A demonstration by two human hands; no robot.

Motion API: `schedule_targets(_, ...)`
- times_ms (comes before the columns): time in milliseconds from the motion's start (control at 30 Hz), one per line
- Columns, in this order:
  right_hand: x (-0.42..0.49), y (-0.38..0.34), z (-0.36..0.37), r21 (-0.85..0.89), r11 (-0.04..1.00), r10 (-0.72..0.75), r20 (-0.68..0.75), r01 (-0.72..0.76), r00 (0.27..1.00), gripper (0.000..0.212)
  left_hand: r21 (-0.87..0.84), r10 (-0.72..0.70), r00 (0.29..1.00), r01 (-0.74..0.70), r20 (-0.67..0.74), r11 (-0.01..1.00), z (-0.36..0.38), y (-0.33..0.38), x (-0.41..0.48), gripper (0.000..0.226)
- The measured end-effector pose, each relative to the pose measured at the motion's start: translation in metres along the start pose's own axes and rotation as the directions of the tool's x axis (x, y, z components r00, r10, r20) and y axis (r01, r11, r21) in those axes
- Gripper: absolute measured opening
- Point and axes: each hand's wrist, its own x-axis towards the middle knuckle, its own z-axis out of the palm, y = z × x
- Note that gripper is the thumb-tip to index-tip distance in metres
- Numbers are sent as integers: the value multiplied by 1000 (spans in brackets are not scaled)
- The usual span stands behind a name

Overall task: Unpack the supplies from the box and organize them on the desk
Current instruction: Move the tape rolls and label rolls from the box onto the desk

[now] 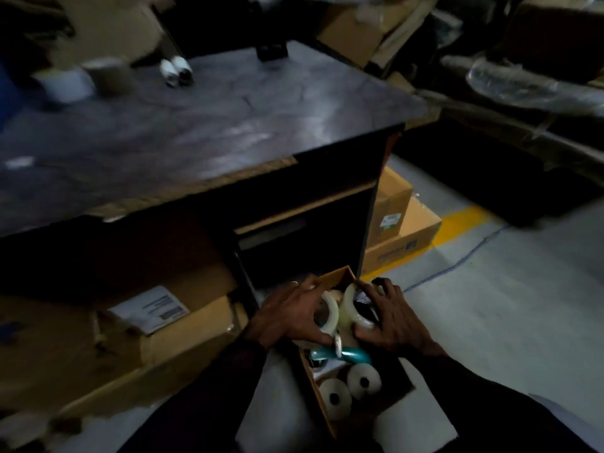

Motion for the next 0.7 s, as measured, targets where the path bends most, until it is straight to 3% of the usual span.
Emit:
schedule_targets(233, 30, -98, -86, 6, 948, -315, -111, 317, 943, 92, 126, -65, 995, 75, -79, 989, -126, 22, -100, 106)
schedule_targets(433, 55, -196, -149, -48, 825, -556, -244, 563, 795, 85, 131, -103, 984, 123, -145, 984, -235, 25, -182, 95)
schedule_targets(567, 80, -249, -181, -65, 774, -613, -326, 630, 720, 79, 97, -186, 960, 210, -210, 973, -308, 17, -221, 90)
schedule_targets(700, 109, -293, -200, -59, 808, -573, -310, 586, 759, 75, 44, -318, 899, 346, -300, 937, -356, -15, -233, 92)
